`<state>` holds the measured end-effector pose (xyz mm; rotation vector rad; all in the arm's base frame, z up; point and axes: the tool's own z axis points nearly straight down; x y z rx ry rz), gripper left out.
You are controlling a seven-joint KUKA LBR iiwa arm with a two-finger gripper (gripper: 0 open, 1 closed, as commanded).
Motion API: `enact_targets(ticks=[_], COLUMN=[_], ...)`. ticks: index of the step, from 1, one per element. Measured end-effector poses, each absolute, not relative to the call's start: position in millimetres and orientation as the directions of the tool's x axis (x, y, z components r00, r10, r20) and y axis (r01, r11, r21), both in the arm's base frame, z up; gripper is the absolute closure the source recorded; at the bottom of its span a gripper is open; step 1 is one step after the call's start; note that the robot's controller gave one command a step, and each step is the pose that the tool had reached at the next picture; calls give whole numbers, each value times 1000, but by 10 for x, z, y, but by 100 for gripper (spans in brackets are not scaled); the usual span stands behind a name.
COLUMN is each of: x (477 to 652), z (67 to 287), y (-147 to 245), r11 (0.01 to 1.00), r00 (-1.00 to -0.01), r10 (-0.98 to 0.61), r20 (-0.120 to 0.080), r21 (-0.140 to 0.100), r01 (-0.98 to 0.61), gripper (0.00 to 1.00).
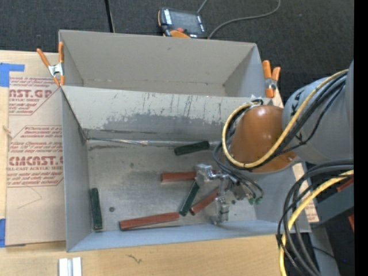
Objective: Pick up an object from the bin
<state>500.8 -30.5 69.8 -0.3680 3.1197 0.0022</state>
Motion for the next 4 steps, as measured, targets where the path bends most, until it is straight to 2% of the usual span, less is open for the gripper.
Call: enact_targets(ticks=[1, 2, 3, 4], x=[5047, 5008, 4875, 4842], z=[739, 698, 727, 714], y=[-312, -306, 24, 28], r11=[973, 973, 847, 849], r00=[-973, -973, -846, -849], r10=[-232, -233, -532, -529], r20=[-12, -1, -19, -9], r21=[-2, 1, -9, -2], r01=[-232, -233, -532, -529], gripper=[100, 0, 0, 100])
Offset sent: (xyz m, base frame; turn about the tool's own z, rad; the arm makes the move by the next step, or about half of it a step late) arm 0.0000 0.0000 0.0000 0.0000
